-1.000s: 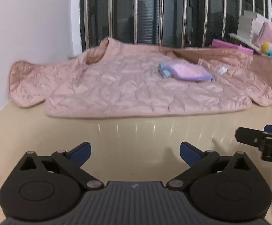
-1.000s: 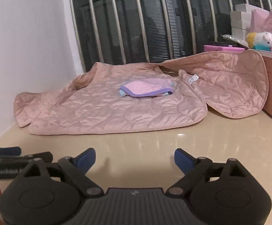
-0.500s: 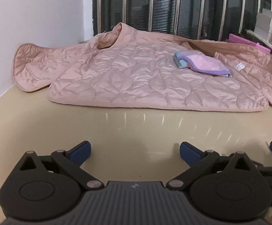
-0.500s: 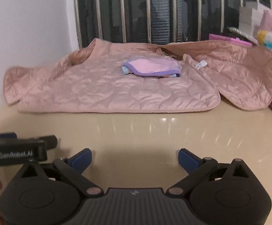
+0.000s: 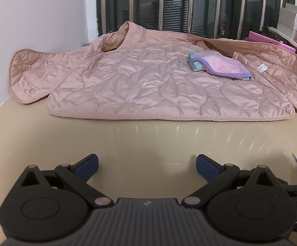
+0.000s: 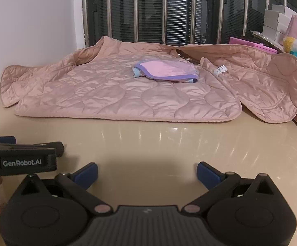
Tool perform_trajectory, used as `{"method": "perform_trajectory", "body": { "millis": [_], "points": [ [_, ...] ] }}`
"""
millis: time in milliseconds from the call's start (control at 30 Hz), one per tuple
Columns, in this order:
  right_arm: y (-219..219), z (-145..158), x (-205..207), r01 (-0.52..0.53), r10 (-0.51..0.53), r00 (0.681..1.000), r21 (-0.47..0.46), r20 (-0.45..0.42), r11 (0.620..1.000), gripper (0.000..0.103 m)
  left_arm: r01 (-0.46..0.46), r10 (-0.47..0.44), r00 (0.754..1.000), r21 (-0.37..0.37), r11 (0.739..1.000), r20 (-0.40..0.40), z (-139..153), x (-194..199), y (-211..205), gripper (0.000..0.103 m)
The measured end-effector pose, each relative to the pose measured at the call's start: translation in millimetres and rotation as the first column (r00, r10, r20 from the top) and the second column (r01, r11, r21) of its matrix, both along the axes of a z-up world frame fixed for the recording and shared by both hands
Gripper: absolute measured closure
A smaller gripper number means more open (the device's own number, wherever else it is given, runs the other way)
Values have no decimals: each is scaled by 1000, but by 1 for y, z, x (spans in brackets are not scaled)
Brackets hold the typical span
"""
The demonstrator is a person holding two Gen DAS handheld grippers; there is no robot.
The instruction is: Fold clothes
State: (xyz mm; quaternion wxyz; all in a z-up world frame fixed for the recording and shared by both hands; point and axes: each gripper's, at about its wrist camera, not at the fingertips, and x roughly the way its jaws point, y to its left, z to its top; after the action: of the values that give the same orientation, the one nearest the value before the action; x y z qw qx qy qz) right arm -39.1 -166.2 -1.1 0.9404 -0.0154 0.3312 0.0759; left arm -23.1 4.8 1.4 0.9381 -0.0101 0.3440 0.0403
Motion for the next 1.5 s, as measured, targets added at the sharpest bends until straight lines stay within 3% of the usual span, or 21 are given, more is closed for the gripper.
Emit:
{"method": "perform_trajectory", "body": {
  "millis": [200, 867, 1167, 1300, 1500],
  "points": [
    [0, 0, 0, 30, -30, 1000, -6, 1, 1000, 0, 61, -61, 998, 3, 998, 1, -1, 6, -6, 1],
    [-1, 0, -2, -18, 18, 1000, 7, 2, 1000, 0, 14, -15, 1000, 32, 999, 24, -2, -14, 6, 1],
    [2, 0, 0, 6, -6, 1000, -1, 0, 1000, 0, 36, -36, 999, 13, 999, 26, -2, -19, 8, 1],
    [0, 0, 0, 18, -18, 1000, 1, 0, 1000, 0, 95, -95, 994, 7, 995, 45, -4, -30, 14, 1],
    [0, 0, 0, 33, -33, 999, -4, 0, 999, 0, 62, -62, 997, 7, 998, 44, -4, -30, 10, 1]
  ]
}}
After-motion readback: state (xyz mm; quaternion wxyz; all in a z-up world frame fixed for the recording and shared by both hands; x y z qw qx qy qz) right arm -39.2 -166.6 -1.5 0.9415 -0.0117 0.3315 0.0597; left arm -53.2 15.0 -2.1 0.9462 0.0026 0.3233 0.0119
